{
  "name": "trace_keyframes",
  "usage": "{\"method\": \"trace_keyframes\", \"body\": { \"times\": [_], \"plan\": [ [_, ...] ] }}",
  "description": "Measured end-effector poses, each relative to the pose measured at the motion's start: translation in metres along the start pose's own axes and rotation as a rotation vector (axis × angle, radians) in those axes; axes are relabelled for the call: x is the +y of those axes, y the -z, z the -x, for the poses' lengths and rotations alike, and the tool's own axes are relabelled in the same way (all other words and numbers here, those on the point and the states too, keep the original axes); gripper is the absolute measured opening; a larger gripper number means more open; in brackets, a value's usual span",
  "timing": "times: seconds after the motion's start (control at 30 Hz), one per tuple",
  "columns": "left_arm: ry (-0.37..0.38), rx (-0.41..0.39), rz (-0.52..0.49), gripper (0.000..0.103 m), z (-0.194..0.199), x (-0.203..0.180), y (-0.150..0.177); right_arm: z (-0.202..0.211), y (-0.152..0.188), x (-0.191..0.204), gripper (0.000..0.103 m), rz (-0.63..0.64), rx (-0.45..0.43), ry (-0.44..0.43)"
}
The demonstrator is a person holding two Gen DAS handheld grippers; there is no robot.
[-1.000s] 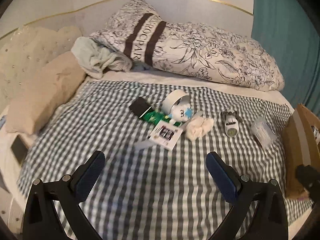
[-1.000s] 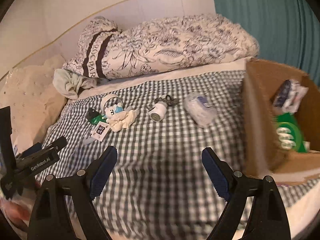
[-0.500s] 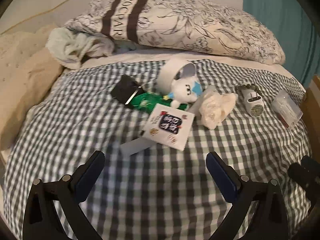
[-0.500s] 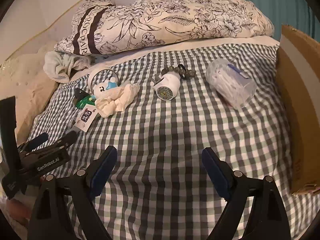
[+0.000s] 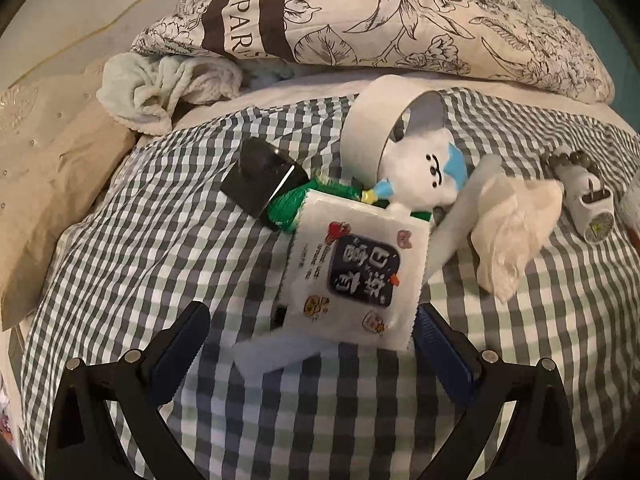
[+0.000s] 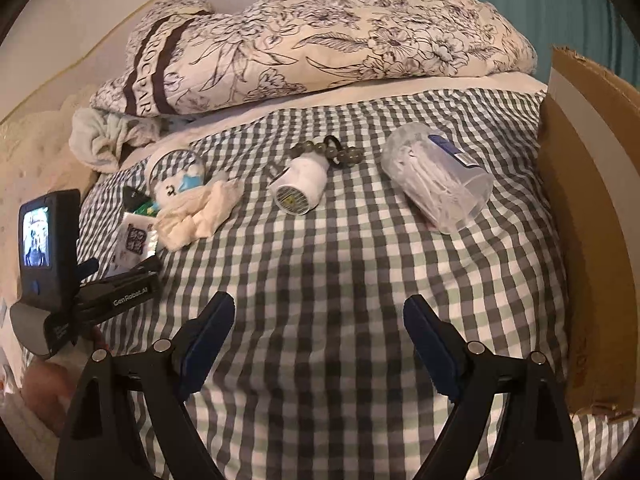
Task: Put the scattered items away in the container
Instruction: 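Grasp the white snack packet with left gripper while right grasps the white tissue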
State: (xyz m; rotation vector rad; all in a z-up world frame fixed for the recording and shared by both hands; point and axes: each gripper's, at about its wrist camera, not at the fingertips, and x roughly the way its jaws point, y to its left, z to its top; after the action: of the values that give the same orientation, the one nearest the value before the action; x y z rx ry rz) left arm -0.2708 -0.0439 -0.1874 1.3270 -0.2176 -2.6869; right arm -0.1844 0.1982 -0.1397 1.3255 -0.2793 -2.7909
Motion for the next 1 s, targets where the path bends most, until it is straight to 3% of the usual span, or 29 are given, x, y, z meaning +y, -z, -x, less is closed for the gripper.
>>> {"method": "trace_keyframes", "body": {
  "times": [0.13, 0.17, 0.2, 0.27, 0.33, 0.43, 0.7, 0.8, 0.93, 0.97, 1.0],
  "plan": [
    [0.005, -0.003, -0.004, 0.103, -0.003, -0.001, -0.004, -0.006, -0.004, 0.000, 0.087, -0.001, 0.000, 0.003],
    [0.004, -0.009, -0.006, 0.099, -0.002, -0.001, -0.005, -0.009, -0.006, 0.003, 0.087, 0.006, 0.003, 0.002],
    [0.012, -0.016, -0.001, 0.093, -0.002, 0.000, -0.005, -0.010, -0.009, 0.006, 0.087, 0.016, 0.006, -0.003],
    [0.076, 0.007, 0.019, 0.066, -0.002, 0.003, -0.005, -0.013, -0.016, 0.016, 0.087, 0.038, -0.002, -0.016],
    [0.138, 0.047, 0.034, 0.056, -0.003, 0.005, -0.005, -0.017, -0.023, 0.032, 0.087, 0.065, 0.000, -0.045],
    [0.122, 0.025, 0.006, 0.043, 0.005, 0.004, -0.006, -0.023, -0.030, 0.058, 0.087, 0.114, 0.001, -0.073],
    [0.142, -0.002, 0.122, 0.039, 0.029, 0.039, -0.005, -0.056, -0.036, 0.103, 0.087, 0.132, 0.044, -0.124],
    [0.036, 0.031, 0.131, 0.037, 0.023, 0.049, -0.002, -0.074, -0.038, 0.112, 0.087, 0.126, 0.084, -0.122],
    [0.053, 0.064, 0.153, 0.036, 0.015, 0.056, 0.002, -0.097, -0.042, 0.121, 0.085, 0.116, 0.110, -0.108],
    [0.047, 0.063, 0.154, 0.036, 0.014, 0.057, 0.003, -0.103, -0.042, 0.124, 0.069, 0.123, 0.122, -0.103],
    [0.042, 0.063, 0.156, 0.036, 0.014, 0.059, 0.003, -0.111, -0.041, 0.127, 0.022, 0.139, 0.146, -0.086]
  ]
}}
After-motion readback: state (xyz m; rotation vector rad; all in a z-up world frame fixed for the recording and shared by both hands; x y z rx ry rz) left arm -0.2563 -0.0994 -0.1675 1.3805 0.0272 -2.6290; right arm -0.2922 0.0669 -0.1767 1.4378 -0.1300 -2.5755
